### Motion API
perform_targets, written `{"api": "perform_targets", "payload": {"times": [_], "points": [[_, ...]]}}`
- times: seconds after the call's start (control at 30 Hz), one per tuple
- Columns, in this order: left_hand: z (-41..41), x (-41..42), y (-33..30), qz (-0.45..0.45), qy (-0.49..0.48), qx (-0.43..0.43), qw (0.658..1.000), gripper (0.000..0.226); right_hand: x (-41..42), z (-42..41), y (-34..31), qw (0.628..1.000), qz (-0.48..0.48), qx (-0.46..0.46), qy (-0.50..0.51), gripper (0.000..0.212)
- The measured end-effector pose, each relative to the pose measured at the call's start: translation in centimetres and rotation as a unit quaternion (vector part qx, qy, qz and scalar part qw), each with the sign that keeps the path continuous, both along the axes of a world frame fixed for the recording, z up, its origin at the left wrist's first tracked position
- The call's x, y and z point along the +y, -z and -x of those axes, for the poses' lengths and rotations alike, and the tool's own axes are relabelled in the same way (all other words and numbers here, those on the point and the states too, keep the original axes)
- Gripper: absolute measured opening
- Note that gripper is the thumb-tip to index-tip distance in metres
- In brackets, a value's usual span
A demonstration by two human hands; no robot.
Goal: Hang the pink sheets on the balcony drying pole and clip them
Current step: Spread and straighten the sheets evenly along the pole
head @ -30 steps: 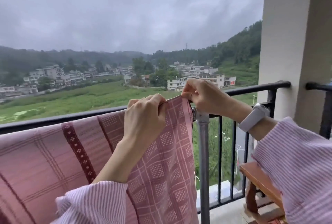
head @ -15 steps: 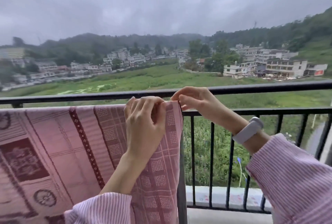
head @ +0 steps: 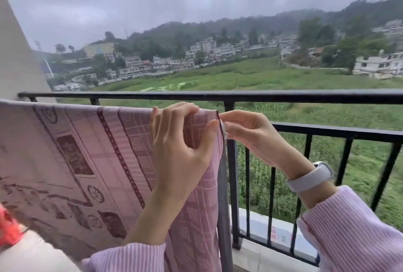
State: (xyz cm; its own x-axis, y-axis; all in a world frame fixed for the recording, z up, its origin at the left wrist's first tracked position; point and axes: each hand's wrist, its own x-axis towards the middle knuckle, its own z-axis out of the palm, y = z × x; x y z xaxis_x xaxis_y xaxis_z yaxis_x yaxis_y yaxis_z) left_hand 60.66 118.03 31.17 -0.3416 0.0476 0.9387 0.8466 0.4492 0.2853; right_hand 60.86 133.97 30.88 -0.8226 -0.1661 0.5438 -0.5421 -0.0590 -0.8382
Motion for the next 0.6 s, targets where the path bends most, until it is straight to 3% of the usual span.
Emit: {"api": "perform_targets", "payload": {"times": [0.1, 0.2, 0.37, 0.47, 0.6], "points": [[-1.5, 1.4, 0.4, 0.007, -0.092, -0.017, 0.996, 0.047, 0.3, 1.1, 0.3, 0.999, 0.018, 0.007, -0.047, 0.016], [-2.7, 3.1, 0.4, -0.029, -0.204, -0.010, 0.979, 0.033, 0.3, 1.9, 0.6, 0.996, 0.000, 0.018, -0.084, 0.013], [-4.7, 5.2, 0.0, -0.067, -0.312, -0.013, 0.948, 0.020, 0.0, 2.6, 0.5, 0.991, -0.026, 0.043, -0.127, 0.015], [-5.7, 5.5, -0.1, -0.043, -0.353, -0.023, 0.934, 0.014, -0.3, 3.1, 0.7, 0.991, -0.056, 0.107, -0.065, 0.021], [-6.4, 5.9, -0.2, -0.015, -0.404, -0.084, 0.911, 0.002, -0.3, 3.6, 0.5, 0.979, -0.046, 0.192, 0.039, 0.009]]}}
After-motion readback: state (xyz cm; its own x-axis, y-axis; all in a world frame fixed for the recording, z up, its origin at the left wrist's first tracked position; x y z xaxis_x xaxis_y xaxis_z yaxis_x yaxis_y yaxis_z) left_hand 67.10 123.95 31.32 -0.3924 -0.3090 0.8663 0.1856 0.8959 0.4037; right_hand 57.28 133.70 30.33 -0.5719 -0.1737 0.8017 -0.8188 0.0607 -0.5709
